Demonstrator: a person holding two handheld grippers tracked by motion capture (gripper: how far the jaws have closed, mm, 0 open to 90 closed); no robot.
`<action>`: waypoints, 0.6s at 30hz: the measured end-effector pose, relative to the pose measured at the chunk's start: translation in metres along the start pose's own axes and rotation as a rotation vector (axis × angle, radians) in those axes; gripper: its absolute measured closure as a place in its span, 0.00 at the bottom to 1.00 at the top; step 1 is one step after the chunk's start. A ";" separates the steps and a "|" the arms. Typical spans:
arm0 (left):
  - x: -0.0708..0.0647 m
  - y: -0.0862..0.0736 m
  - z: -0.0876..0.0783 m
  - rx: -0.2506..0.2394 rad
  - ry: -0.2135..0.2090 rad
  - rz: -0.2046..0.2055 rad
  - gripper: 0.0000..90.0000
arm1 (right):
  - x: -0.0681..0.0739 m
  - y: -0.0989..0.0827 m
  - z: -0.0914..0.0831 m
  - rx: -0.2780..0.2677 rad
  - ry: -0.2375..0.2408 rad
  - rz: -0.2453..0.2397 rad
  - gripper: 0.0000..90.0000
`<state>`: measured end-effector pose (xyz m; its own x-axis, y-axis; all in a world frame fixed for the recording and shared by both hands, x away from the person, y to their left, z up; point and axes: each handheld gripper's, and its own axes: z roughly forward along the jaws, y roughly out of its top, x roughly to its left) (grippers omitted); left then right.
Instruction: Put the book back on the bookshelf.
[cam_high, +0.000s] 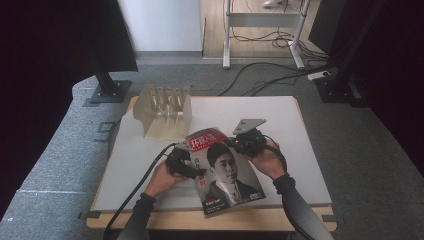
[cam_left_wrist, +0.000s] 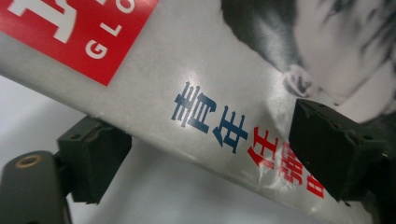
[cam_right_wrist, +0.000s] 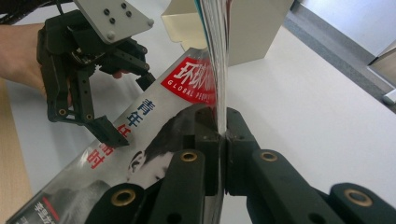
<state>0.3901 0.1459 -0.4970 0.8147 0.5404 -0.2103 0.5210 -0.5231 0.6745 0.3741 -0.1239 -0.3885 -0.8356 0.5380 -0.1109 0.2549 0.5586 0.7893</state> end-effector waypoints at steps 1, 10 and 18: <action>0.000 0.002 -0.003 -0.012 -0.002 -0.001 0.16 | -0.001 0.001 -0.002 -0.005 -0.001 0.005 0.95; -0.016 0.027 -0.026 -0.055 0.164 0.115 0.39 | -0.013 0.006 -0.011 -0.059 -0.001 0.053 0.94; -0.022 0.047 -0.038 -0.035 0.181 0.154 0.57 | -0.019 0.012 -0.015 -0.069 -0.014 0.055 0.94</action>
<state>0.3866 0.1342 -0.4341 0.8235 0.5668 0.0248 0.3823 -0.5868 0.7138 0.3858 -0.1366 -0.3678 -0.8142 0.5757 -0.0749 0.2652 0.4835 0.8342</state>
